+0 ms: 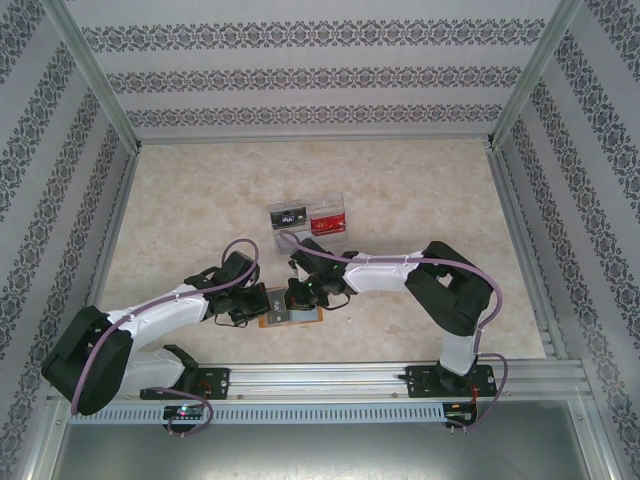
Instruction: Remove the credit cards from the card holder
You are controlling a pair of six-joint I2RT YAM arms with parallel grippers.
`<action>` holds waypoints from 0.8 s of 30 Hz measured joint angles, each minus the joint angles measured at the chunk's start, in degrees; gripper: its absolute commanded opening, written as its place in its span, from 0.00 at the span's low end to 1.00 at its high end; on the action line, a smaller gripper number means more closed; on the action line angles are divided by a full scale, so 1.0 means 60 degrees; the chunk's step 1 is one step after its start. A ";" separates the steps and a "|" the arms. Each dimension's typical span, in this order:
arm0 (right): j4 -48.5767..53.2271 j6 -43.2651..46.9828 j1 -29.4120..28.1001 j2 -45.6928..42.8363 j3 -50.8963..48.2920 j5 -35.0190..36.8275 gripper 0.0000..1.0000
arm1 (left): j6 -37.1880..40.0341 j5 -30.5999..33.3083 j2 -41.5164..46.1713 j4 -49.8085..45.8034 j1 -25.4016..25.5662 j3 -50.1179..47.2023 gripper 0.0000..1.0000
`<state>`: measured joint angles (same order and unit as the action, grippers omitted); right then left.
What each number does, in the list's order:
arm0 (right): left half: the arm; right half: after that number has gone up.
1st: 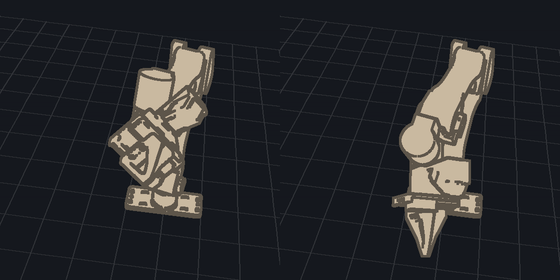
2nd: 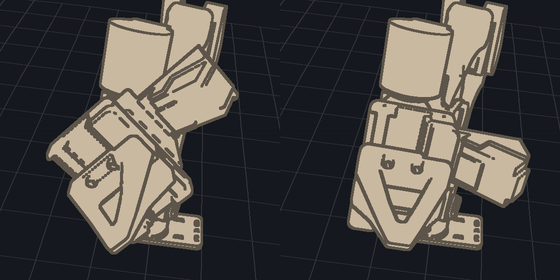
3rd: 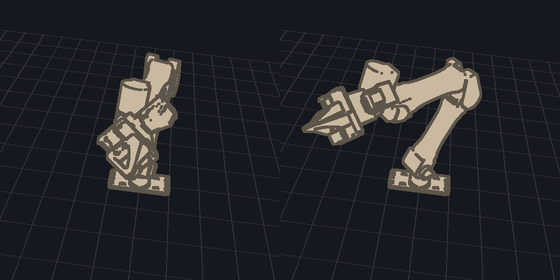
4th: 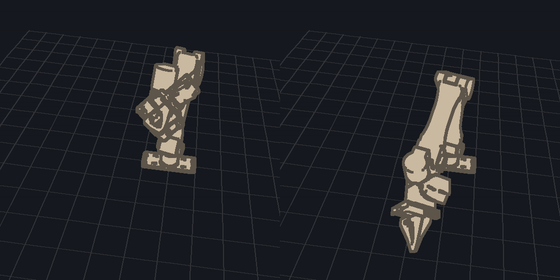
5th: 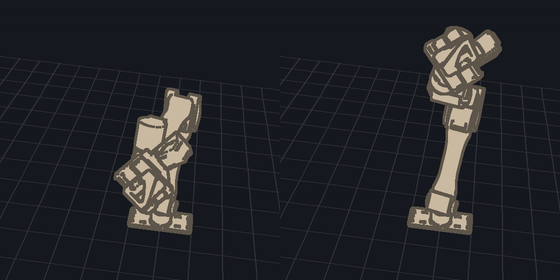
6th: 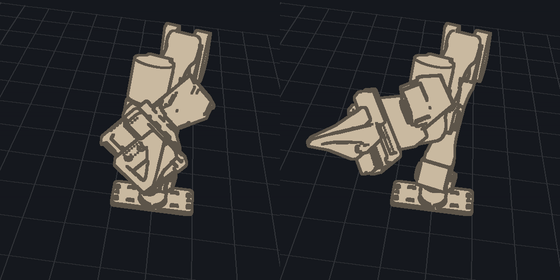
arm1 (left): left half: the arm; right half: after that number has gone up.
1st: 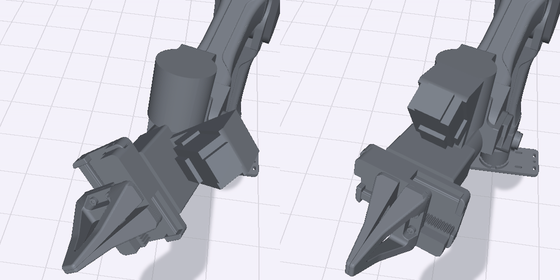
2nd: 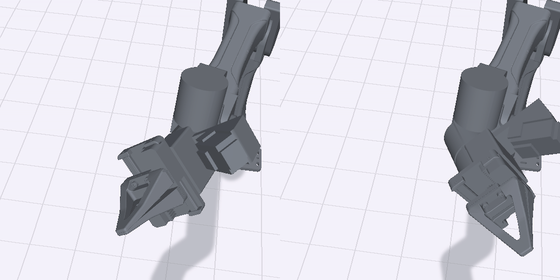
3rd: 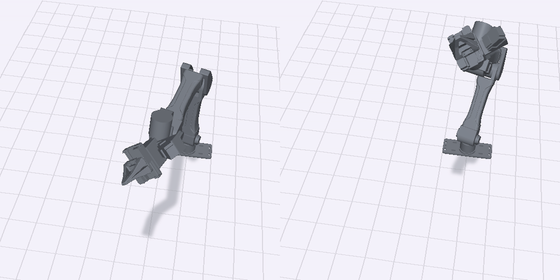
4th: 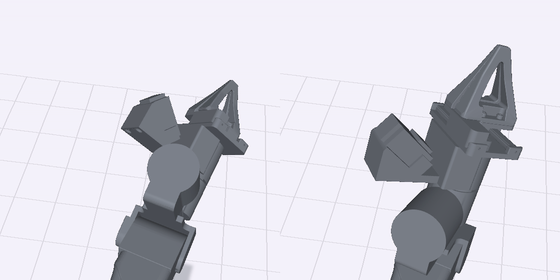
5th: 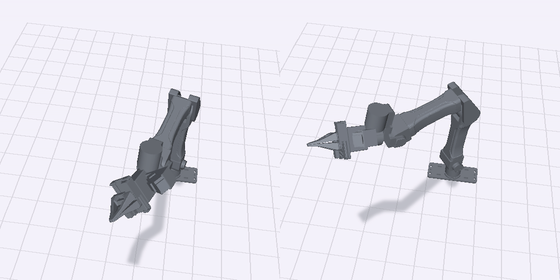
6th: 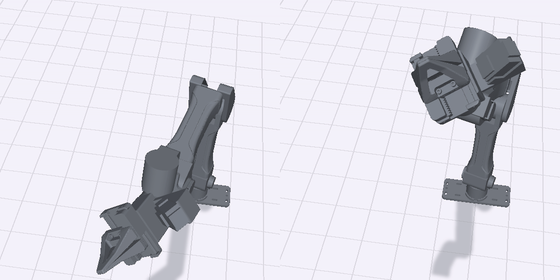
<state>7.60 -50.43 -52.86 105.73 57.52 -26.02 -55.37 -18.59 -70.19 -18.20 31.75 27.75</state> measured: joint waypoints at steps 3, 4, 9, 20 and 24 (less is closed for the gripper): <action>-0.0022 -0.0073 0.0080 -0.0102 -0.0138 0.0004 0.00 | 0.0004 0.0135 -0.0095 -0.0138 0.0000 0.0062 0.00; -0.0022 -0.0080 0.0109 -0.0135 -0.0186 0.0000 0.00 | 0.0000 0.0146 -0.0102 -0.0157 0.0000 0.0076 0.00; -0.0025 -0.0113 0.0171 -0.0270 -0.0313 0.0018 0.00 | 0.0004 0.0146 -0.0146 -0.0189 0.0000 0.0113 0.00; -0.0025 -0.0109 0.0171 -0.0277 -0.0313 0.0000 0.12 | 0.0004 0.0138 -0.0164 -0.0189 0.0000 0.0127 0.00; -0.0022 -0.0106 0.0168 -0.0277 -0.0310 0.0000 0.15 | 0.0004 0.0135 -0.0197 -0.0204 0.0000 0.0149 0.00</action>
<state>7.46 -51.07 -51.86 104.07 55.66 -26.02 -55.35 -17.78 -71.37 -19.42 31.75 28.64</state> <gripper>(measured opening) 0.145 0.057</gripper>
